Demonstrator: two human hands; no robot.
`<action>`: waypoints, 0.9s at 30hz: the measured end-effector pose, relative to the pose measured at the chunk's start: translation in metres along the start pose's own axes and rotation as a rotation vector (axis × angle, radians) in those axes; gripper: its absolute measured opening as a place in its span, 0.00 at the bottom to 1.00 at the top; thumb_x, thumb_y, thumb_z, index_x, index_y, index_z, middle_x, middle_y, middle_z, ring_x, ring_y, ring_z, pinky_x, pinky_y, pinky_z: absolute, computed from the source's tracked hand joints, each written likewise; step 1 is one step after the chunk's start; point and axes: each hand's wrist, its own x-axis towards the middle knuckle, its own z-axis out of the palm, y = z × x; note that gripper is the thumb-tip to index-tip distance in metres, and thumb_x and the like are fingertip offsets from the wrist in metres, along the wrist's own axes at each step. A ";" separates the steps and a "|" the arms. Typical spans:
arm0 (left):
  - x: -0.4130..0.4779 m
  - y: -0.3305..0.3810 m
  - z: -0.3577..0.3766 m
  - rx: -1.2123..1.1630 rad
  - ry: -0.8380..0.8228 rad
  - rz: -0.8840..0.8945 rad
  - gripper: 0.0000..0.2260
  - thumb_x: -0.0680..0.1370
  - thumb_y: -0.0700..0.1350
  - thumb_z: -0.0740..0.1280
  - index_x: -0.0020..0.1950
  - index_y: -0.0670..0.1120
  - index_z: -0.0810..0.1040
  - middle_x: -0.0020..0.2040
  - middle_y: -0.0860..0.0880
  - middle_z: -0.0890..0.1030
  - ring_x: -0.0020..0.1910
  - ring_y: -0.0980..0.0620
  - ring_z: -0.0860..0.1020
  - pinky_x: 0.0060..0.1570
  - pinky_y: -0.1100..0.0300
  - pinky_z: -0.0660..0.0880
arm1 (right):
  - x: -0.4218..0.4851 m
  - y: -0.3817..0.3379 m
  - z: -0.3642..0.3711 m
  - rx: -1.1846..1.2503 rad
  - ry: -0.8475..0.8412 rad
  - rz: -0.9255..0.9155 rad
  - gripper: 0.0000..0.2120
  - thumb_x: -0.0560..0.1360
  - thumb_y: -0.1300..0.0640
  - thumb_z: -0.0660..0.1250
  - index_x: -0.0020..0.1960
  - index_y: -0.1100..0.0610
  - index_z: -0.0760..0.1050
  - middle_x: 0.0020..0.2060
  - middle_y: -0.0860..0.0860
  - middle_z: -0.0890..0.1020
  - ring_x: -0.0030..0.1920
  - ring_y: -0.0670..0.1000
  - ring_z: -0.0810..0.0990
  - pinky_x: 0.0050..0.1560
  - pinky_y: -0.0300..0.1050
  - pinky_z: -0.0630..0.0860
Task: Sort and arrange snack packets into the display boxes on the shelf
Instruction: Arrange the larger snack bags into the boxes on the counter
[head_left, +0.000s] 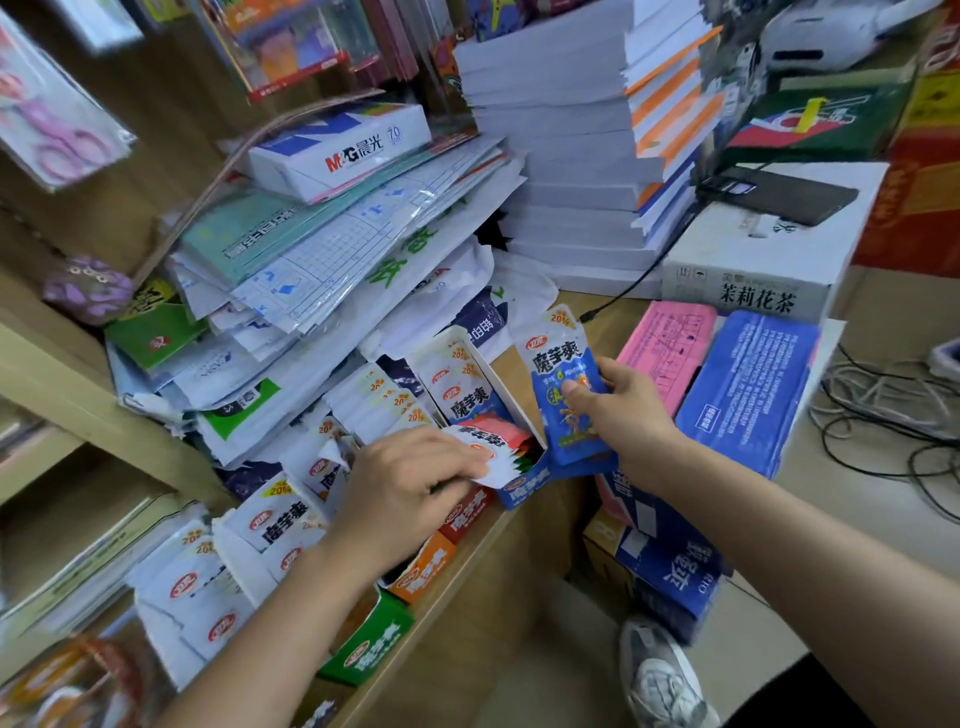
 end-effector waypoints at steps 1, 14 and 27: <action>-0.001 0.000 0.001 -0.001 0.019 -0.009 0.06 0.75 0.42 0.70 0.45 0.47 0.88 0.47 0.54 0.87 0.48 0.56 0.84 0.44 0.52 0.82 | 0.000 -0.004 -0.001 0.000 0.003 -0.010 0.04 0.80 0.61 0.68 0.53 0.56 0.80 0.49 0.59 0.86 0.47 0.60 0.86 0.48 0.66 0.82; 0.000 0.008 0.016 -0.005 0.236 -0.190 0.05 0.71 0.42 0.76 0.45 0.49 0.87 0.46 0.58 0.86 0.51 0.60 0.82 0.54 0.56 0.75 | 0.008 -0.054 0.046 0.120 -0.067 -0.355 0.06 0.78 0.66 0.69 0.54 0.61 0.79 0.49 0.62 0.85 0.51 0.66 0.83 0.48 0.64 0.82; -0.012 -0.008 0.016 -0.058 0.271 -0.216 0.06 0.73 0.48 0.72 0.47 0.52 0.87 0.49 0.60 0.85 0.53 0.62 0.82 0.56 0.51 0.76 | 0.029 -0.036 0.048 -0.745 -0.138 -0.439 0.03 0.79 0.58 0.68 0.46 0.52 0.79 0.34 0.44 0.79 0.34 0.47 0.77 0.36 0.44 0.72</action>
